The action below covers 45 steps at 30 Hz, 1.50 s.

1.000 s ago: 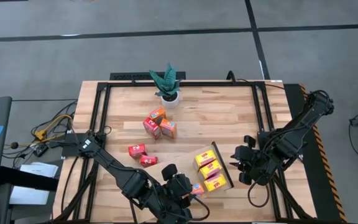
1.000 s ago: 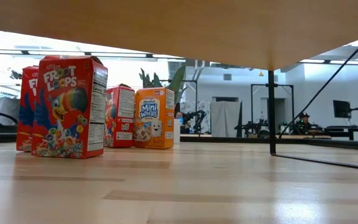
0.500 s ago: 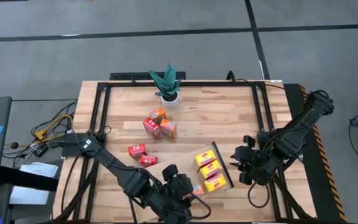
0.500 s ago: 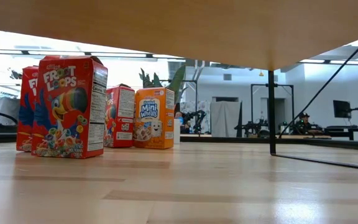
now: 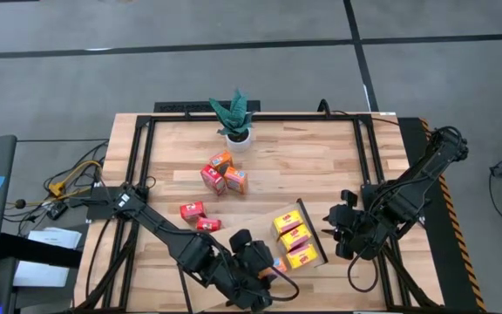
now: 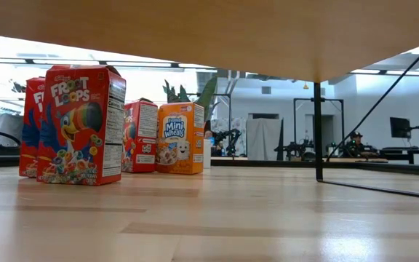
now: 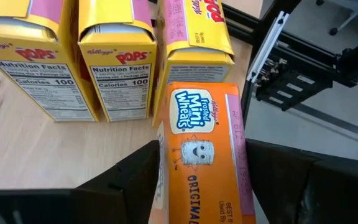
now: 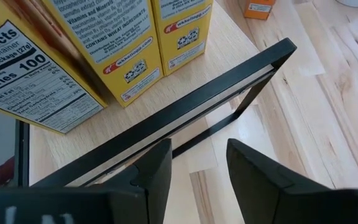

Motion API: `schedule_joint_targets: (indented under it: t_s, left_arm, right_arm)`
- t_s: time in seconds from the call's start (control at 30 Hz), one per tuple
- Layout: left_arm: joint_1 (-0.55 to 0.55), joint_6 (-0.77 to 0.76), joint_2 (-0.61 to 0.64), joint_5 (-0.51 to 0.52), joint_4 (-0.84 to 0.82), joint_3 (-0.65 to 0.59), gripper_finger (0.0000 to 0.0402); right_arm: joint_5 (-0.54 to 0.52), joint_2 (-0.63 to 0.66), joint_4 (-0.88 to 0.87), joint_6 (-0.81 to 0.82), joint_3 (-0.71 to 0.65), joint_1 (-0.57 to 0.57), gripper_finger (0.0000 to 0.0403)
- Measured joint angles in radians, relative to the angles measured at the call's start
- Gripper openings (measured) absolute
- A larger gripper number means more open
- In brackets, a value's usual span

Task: Stack cereal on shelf
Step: Put the bottom right orange cereal box on the shelf, then put the bottom orange cereal box on the shelf aligned with the orange cereal box

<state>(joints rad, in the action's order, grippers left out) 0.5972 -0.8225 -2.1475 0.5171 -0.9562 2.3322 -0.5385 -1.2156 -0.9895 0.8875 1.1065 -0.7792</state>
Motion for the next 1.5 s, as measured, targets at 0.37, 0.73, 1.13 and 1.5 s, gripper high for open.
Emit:
schedule_joint_targets:
  t_s: [0.37, 0.73, 1.13, 1.5]
  left_arm:
    - [-0.002, 0.008, 0.0, -0.015, 0.003, 0.0, 0.0215]
    - [-0.003, 0.014, 0.0, 0.01, 0.01, 0.0, 0.0266]
    - [-0.003, 0.021, 0.007, -0.01, 0.041, 0.023, 0.0327]
    - [-0.013, 0.015, 0.132, -0.138, -0.03, 0.023, 0.0327]
  right_arm:
    - [0.0, 0.0, 0.005, 0.001, 0.0, 0.0, 0.0179]
    - [0.0, 0.0, 0.005, 0.002, 0.0, 0.0, 0.0183]
    - [0.0, 0.0, 0.005, 0.002, 0.0, 0.0, 0.0185]
    - [0.0, 0.0, 0.006, 0.002, 0.0, 0.0, 0.0188]
